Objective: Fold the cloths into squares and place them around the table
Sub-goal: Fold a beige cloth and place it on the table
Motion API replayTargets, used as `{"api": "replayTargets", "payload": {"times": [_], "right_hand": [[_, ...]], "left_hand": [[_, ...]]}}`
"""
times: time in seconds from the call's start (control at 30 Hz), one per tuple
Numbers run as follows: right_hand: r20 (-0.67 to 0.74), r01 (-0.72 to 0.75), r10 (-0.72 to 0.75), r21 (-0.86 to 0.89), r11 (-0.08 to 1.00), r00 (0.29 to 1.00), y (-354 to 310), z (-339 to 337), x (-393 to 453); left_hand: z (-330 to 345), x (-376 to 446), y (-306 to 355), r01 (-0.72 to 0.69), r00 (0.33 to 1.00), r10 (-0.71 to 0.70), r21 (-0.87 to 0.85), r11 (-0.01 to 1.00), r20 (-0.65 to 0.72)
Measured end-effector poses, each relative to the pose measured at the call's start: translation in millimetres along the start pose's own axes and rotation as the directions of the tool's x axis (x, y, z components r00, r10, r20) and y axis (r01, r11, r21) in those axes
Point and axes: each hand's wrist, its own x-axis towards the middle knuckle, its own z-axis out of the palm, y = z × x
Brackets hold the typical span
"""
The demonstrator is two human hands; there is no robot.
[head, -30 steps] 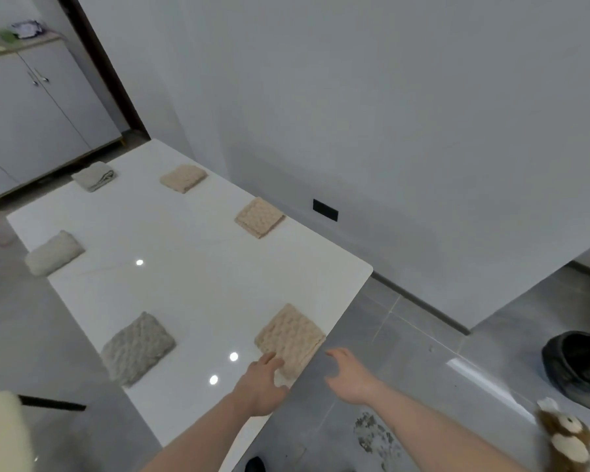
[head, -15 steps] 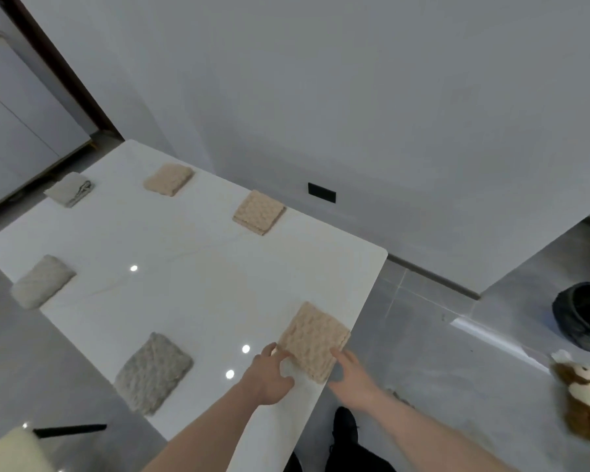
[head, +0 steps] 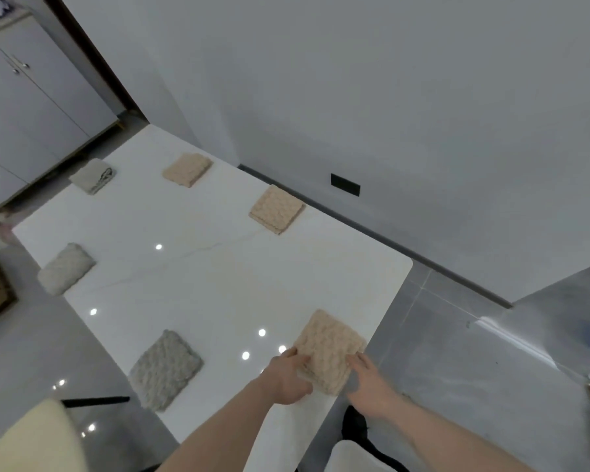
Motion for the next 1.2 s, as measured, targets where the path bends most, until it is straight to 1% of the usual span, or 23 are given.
{"api": "replayTargets", "payload": {"times": [0.03, 0.13, 0.2, 0.23, 0.3, 0.4, 0.5, 0.57, 0.63, 0.7, 0.77, 0.83, 0.9, 1.03, 1.1, 1.2], "right_hand": [[-0.03, -0.007, 0.006, -0.047, 0.999, 1.0, -4.9, 0.7, -4.0], [-0.203, -0.022, -0.016, -0.183, 0.983, 0.979, -29.3, 9.7, -14.0], [-0.265, -0.016, -0.048, -0.234, 0.972, 0.963, -49.4, 20.8, -16.2], [-0.272, -0.01, -0.062, -0.256, 0.967, 0.96, -59.0, 27.0, -16.7], [-0.239, -0.005, -0.066, -0.285, 0.959, 0.969, -74.6, 42.8, -13.4], [-0.185, -0.082, 0.031, -0.272, 0.959, 0.982, -89.0, 64.9, -4.8], [-0.255, -0.178, 0.113, -0.248, 0.952, 0.96, -99.2, 74.9, 5.6], [-0.327, -0.217, 0.143, -0.199, 0.956, 0.934, -107.2, 84.4, 5.8], [-0.412, -0.247, 0.178, -0.121, 0.962, 0.894, -116.4, 101.4, 0.8], [-0.446, -0.256, 0.21, -0.046, 0.966, 0.87, -129.8, 125.6, -9.0], [-0.428, -0.244, 0.217, -0.009, 0.97, 0.878, -144.5, 153.8, -21.4], [-0.361, -0.206, 0.201, 0.024, 0.978, 0.911, -161.6, 181.5, -37.2], [-0.305, -0.171, 0.179, 0.053, 0.984, 0.935, -174.7, 200.0, -51.8], [-0.27, -0.162, 0.173, 0.065, 0.985, 0.947, -190.4, 219.3, -68.7], [-0.266, -0.134, 0.148, 0.071, 0.988, 0.953, -194.8, 222.6, -70.4], [-0.257, -0.114, 0.121, 0.042, 0.993, 0.959, -205.6, 222.2, -63.8]], "left_hand": [[-2.5, -3.6, -4.2, 0.002, 1.0, -0.002, -0.001, 1.0, -0.022], [-11.8, -18.9, -25.0, 0.027, 0.992, -0.027, -0.005, 1.0, -0.123], [-19.5, -30.6, -50.1, 0.065, 0.979, -0.065, -0.008, 0.998, -0.191], [-23.4, -36.3, -66.5, 0.091, 0.972, -0.092, -0.013, 0.996, -0.218], [-30.9, -48.7, -104.1, 0.143, 0.949, -0.144, -0.023, 0.989, -0.281], [-42.4, -66.7, -164.6, 0.217, 0.914, -0.204, -0.003, 0.976, -0.349], [-49.5, -77.4, -225.2, 0.229, 0.904, -0.175, 0.095, 0.969, -0.391], [-54.1, -80.5, -259.5, 0.191, 0.924, -0.127, 0.148, 0.97, -0.361], [-57.4, -77.9, -286.6, 0.138, 0.958, -0.085, 0.18, 0.974, -0.274], [-57.4, -75.1, -306.0, 0.082, 0.983, -0.038, 0.245, 0.966, -0.181], [-60.7, -71.8, -314.0, 0.056, 0.992, -0.018, 0.317, 0.947, -0.123], [-68.9, -70.5, -309.1, 0.059, 0.997, -0.038, 0.311, 0.949, -0.073], [-77.7, -70.1, -295.2, 0.064, 0.997, -0.049, 0.324, 0.944, -0.054], [-91.0, -66.8, -291.9, 0.046, 0.999, -0.048, 0.332, 0.942, -0.002], [-97.3, -70.9, -297.5, 0.019, 1.0, -0.021, 0.319, 0.948, 0.003], [-100.8, -86.9, -312.2, -0.023, 0.999, 0.033, 0.234, 0.972, -0.042]]}}
